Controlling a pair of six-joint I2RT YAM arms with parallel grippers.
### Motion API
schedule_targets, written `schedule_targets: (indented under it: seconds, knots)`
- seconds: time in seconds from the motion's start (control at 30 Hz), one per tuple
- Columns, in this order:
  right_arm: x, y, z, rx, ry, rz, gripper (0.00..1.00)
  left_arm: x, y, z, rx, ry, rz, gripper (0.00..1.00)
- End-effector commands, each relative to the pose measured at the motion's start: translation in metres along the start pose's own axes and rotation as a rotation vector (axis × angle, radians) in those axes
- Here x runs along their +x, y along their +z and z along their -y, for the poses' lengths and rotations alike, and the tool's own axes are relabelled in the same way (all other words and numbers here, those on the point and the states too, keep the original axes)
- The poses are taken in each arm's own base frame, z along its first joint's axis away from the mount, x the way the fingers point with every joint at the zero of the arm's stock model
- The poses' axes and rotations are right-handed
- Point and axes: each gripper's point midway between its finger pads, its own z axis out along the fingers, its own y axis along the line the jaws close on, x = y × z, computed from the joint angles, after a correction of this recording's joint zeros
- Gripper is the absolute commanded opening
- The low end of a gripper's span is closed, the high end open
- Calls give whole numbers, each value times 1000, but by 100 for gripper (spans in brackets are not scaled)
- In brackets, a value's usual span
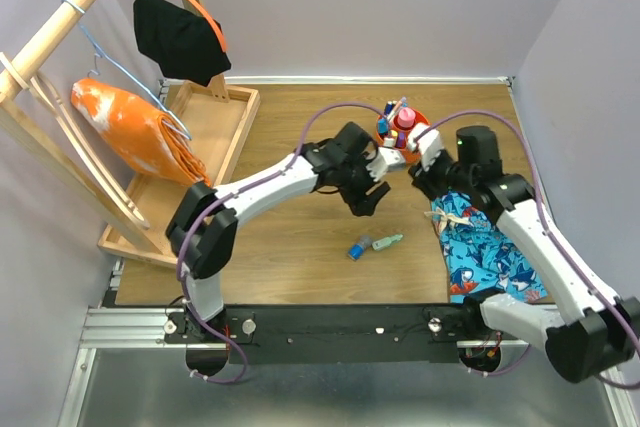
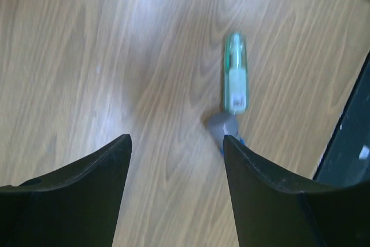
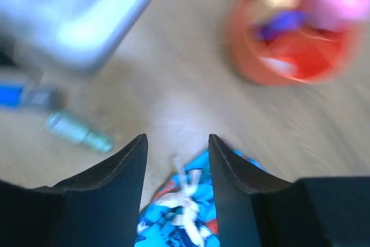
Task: Sort the stationery into containers
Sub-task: Pick up the stationery from the center of the board.
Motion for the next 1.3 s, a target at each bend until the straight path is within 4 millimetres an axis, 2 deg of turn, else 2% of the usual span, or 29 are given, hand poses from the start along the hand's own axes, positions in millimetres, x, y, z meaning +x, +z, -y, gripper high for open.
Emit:
schedule_targets:
  seconds: [0.0,0.03,0.1,0.2,0.27,0.43,0.63,0.9,1.1,1.2,1.27]
  knots:
    - [-31,-46,74,468,349,145,56,-6,29,20,-16,68,-99,72]
    - [-28,-56,86,555,387,142,57,-13,31,23,-22,87,-95,71]
    - [-29,-74,97,629,490,189,58,-5,44,35,-15,122,-140,70]
    - [-14,-99,122,789,648,212,69,6,58,49,-2,153,-195,70]
    - [-11,-107,131,843,693,217,72,13,67,54,1,152,-219,69]
    - [-28,-126,148,877,777,319,74,19,88,72,19,199,-251,69]
    - [-39,-128,148,838,798,366,74,23,110,72,-14,217,-276,69]
    - [-28,-124,131,797,816,356,74,30,134,65,-65,247,-304,69]
    - [-20,-121,124,788,827,350,74,52,143,70,-23,227,-356,61]
    - [-18,-119,122,780,833,345,74,59,144,78,30,208,-370,54]
    - [-17,-119,123,782,834,340,74,60,142,78,55,191,-374,45]
